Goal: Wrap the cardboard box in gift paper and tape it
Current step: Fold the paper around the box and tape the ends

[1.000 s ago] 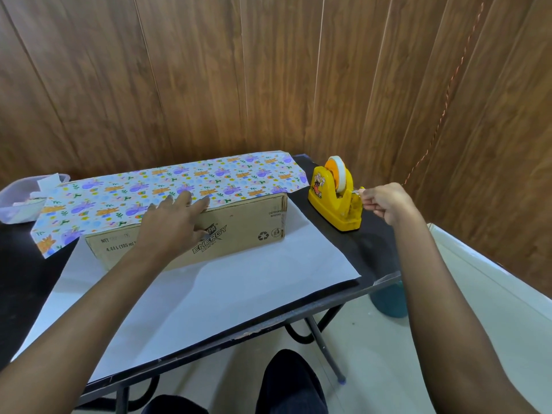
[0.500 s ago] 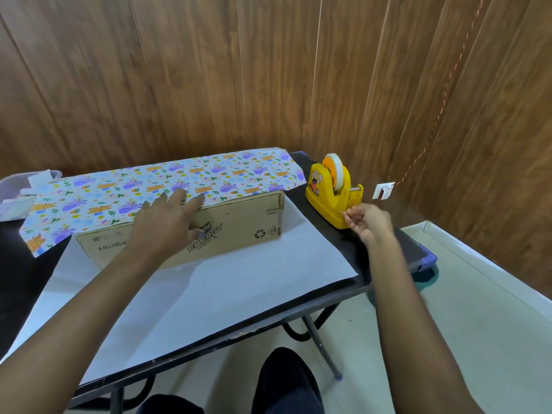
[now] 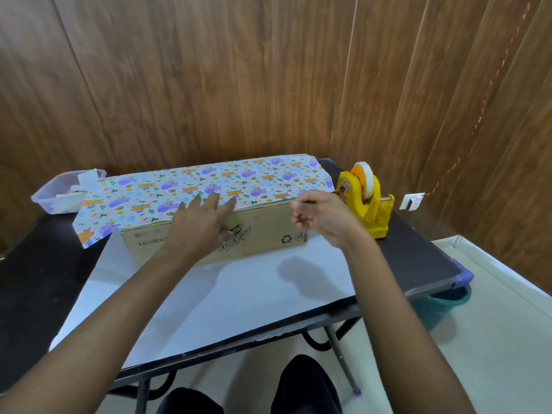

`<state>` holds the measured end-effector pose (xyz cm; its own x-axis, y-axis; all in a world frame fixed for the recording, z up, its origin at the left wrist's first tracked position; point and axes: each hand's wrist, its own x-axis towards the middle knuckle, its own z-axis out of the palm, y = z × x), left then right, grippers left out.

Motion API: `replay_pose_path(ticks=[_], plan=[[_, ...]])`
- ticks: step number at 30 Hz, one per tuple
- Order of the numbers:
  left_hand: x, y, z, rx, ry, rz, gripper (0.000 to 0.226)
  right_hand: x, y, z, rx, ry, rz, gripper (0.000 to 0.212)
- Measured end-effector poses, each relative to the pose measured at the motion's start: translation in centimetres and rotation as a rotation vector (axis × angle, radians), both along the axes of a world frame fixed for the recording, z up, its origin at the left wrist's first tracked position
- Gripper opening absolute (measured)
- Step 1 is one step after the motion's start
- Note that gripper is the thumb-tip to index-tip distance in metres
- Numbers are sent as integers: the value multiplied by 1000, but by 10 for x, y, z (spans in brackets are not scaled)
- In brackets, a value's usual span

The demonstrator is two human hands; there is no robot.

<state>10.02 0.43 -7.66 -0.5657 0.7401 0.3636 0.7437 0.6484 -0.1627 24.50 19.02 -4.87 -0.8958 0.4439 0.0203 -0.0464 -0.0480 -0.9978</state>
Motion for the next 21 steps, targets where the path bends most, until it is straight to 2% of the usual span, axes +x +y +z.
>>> replay_pose_path(ticks=[5, 10, 14, 21], plan=[[0, 2, -2, -26, -5, 15, 75, -47, -46, 10, 119, -91, -7, 24], [-2, 0, -3, -34, -22, 26, 75, -76, -59, 25, 325, -352, -137, 32], [-2, 0, -6, -10, -24, 15, 75, -85, -66, 27, 366, -457, -124, 34], [-1, -2, -6, -2, -30, 10, 74, -96, -74, 34, 415, -559, -175, 24]])
